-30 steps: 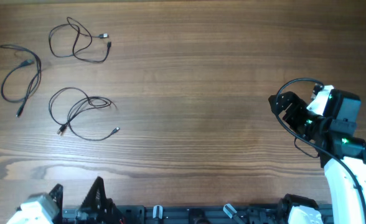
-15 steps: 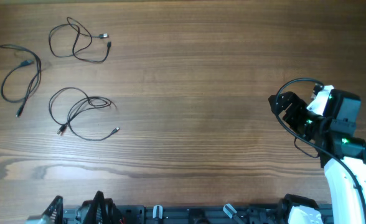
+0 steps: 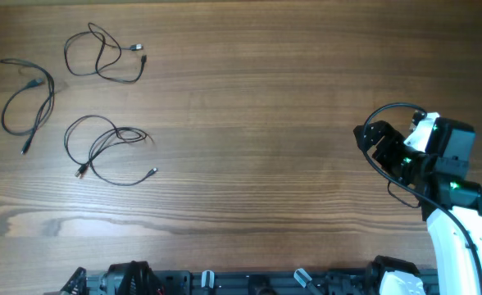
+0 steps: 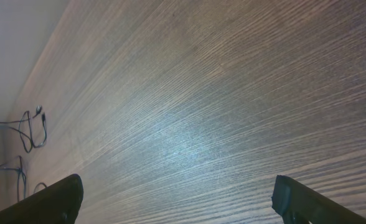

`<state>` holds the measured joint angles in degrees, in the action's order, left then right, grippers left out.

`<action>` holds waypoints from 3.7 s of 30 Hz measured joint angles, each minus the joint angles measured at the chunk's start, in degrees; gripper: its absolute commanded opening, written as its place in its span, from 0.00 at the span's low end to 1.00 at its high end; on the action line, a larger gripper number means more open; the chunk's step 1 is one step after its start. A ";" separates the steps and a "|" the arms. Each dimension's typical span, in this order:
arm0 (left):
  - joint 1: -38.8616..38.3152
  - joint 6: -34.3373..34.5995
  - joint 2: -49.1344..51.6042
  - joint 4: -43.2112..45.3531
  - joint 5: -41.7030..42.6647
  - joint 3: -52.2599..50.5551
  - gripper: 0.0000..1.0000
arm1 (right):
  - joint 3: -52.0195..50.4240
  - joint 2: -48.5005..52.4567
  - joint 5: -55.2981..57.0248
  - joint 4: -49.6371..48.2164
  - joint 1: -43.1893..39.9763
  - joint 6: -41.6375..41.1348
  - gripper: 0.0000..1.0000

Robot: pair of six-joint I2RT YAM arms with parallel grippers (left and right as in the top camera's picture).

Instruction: Untangle cables

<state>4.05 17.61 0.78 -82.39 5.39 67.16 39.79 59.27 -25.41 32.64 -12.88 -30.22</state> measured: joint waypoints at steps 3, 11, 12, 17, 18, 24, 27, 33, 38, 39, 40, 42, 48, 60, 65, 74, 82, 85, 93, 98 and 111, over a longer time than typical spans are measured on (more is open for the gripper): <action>0.00 -0.20 0.00 -0.17 -5.07 0.00 1.00 | 0.00 0.00 0.00 0.00 0.00 0.00 1.00; -3.91 -0.20 0.00 0.17 -10.23 0.00 1.00 | 0.00 0.00 0.00 0.00 0.00 0.00 1.00; -4.09 -0.17 0.00 1.01 -10.29 0.00 1.00 | 0.00 0.00 -0.02 0.00 0.00 0.00 1.00; -4.13 -0.17 -0.07 11.93 -10.32 -1.36 1.00 | 0.00 0.00 0.00 0.00 0.00 0.00 1.00; -4.13 -0.20 -0.13 14.47 -10.38 -2.97 1.00 | 0.00 0.00 0.00 -0.02 0.00 0.00 1.00; -4.13 1.99 -0.26 30.34 -11.78 -18.73 1.00 | 0.00 0.00 0.00 0.07 0.00 0.00 1.00; -4.13 8.96 -0.09 36.79 -9.99 -25.97 1.00 | 0.00 0.02 0.00 0.07 0.00 0.00 1.00; -4.13 18.64 -0.09 49.22 -8.76 -37.68 1.00 | 0.00 0.04 0.00 0.04 0.00 0.00 1.00; -4.11 19.85 -0.04 63.23 -8.98 -48.70 1.00 | 0.00 0.04 0.00 0.04 0.00 0.00 1.00; -4.13 19.85 -0.02 65.05 -8.98 -51.54 1.00 | 0.00 0.04 0.00 0.04 0.00 -0.02 1.00; -4.13 19.85 -0.02 67.73 -8.98 -53.33 1.00 | 0.00 0.04 0.00 0.02 0.00 -0.02 1.00; -4.13 19.85 -0.02 71.25 -8.98 -57.24 1.00 | 0.00 0.04 0.00 0.04 0.00 0.00 1.00; -4.13 12.63 -0.02 76.00 -8.98 -62.84 1.00 | 0.00 0.04 0.00 0.02 0.00 0.00 1.00; -4.13 -4.13 -0.02 78.42 -1.31 -66.47 1.00 | 0.00 0.04 0.00 0.02 0.00 0.00 1.00; -4.13 -5.38 -0.02 78.53 -0.98 -66.47 1.00 | 0.00 0.04 0.00 0.04 0.00 0.00 1.00; -4.13 -17.11 0.02 78.79 1.70 -66.47 1.00 | 0.00 0.04 0.00 0.04 0.00 0.00 1.00; -4.13 -19.08 0.02 78.82 2.03 -66.47 1.00 | 0.00 0.04 0.00 0.04 0.00 0.00 1.00; -4.13 -19.08 0.02 78.82 2.03 -66.47 1.00 | 0.00 0.04 -0.02 0.02 0.00 0.00 1.00; -4.13 -19.08 0.02 78.82 2.03 -66.45 1.00 | 0.00 0.04 0.00 0.04 0.00 0.00 1.00; -4.13 -19.08 0.02 78.82 2.03 -66.47 1.00 | 0.00 0.04 0.00 0.04 0.00 0.00 1.00; -4.13 -19.08 0.02 78.82 2.03 -66.47 1.00 | 0.00 -1.95 0.00 0.09 0.00 0.00 1.00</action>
<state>-0.08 -1.48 0.80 -3.57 7.42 0.69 39.79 57.32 -25.41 32.73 -12.88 -30.22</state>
